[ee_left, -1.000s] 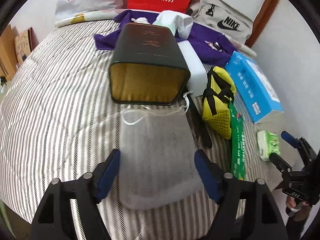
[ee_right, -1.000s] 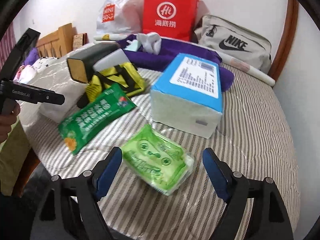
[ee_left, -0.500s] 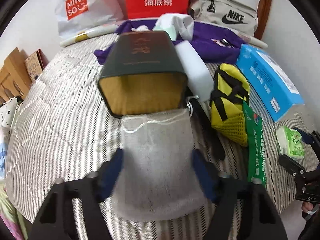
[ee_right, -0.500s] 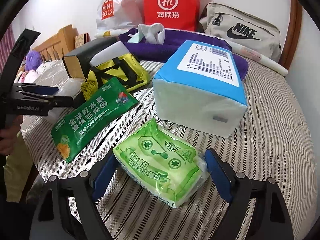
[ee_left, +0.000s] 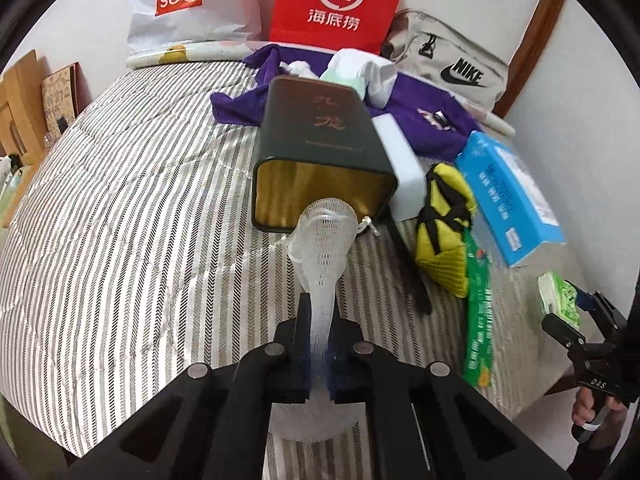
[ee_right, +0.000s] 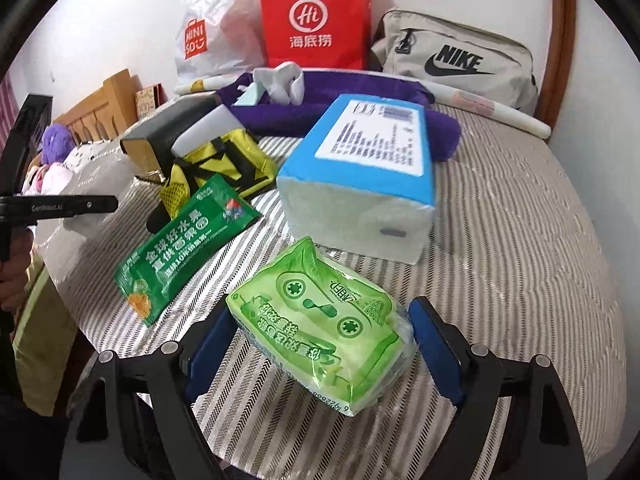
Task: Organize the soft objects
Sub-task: 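Carry the wet-wipe pack and mesh bag over the purple towel with both tools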
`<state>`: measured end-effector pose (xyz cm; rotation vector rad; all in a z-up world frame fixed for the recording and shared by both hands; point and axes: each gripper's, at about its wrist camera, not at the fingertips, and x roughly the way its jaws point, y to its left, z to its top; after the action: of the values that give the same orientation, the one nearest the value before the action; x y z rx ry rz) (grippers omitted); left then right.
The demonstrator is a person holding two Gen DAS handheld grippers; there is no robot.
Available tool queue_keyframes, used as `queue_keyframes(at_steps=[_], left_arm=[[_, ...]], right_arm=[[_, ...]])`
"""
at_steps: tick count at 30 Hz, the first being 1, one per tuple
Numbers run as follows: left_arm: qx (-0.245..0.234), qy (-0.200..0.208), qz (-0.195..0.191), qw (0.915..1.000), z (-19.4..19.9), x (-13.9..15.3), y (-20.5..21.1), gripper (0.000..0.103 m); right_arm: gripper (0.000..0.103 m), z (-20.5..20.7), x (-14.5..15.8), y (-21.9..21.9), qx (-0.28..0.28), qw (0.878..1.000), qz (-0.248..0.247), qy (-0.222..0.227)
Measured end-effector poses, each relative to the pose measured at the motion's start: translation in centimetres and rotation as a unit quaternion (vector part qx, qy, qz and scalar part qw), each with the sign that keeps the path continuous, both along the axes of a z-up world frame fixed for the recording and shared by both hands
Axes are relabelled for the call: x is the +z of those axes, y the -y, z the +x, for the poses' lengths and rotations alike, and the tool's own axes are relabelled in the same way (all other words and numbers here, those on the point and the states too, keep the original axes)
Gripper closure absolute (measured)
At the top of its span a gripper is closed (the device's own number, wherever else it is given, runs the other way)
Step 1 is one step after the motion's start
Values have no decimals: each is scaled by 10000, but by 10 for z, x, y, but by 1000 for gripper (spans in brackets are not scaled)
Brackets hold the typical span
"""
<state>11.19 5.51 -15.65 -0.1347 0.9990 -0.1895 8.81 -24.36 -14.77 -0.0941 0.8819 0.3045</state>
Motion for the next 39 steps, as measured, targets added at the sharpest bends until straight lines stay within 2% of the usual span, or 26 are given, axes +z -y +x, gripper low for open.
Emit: queue_keyframes(at_steps=[10,19,29,39], left_arm=[[36,254,-265,9993,-9,30,-8,97],[95,464,-350,9983,4,58,-11,97],[59,539,-305,9981,46,80,-7,97],[67,463,-308,9984,95,92,-1,97]], right_arm=[[18,1,33,6,-36,9996,196,177],[18,18,60,2,11,9991,177,394],[18,64,86,-6,134,9983,193,527],[18,123,95,-10,117,9984,235,507]])
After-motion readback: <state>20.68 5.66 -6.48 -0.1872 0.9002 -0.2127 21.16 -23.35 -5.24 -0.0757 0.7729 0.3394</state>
